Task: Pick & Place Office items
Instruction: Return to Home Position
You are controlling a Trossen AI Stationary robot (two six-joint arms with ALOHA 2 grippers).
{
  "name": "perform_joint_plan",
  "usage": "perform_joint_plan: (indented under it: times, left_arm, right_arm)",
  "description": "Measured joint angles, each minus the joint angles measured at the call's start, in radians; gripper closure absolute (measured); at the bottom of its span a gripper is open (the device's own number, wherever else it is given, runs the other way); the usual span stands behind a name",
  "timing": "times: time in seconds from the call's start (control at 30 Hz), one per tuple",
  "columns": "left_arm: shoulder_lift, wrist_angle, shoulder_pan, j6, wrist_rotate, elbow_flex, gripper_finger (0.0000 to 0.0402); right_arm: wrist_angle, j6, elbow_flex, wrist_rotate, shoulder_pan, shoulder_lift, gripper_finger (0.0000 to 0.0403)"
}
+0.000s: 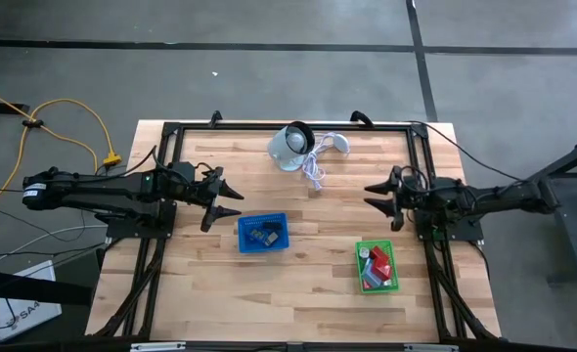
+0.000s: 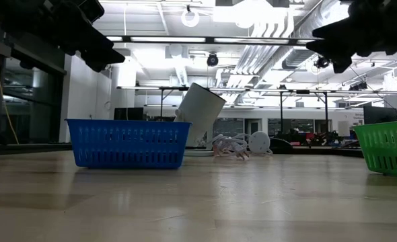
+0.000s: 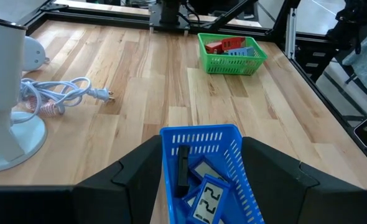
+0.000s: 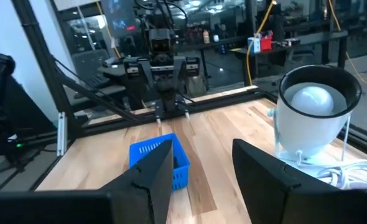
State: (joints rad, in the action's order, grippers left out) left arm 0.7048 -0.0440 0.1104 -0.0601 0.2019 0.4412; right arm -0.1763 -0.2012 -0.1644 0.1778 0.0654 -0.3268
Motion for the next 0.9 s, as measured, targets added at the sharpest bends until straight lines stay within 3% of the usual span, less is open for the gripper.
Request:
perform_joint_plan:
  times: [0.47,0.9]
  left_arm:
    - [0.000,0.000,0.000,0.000,0.000,0.000,0.0190]
    - [0.000,0.000,0.000,0.000,0.000,0.000,0.0190]
  right_arm:
    - [-0.091,0.023,0.132,-0.051,0.000,0.168,0.0250]
    - [-0.052,0.013,0.155,-0.051,0.000,0.219,0.0250]
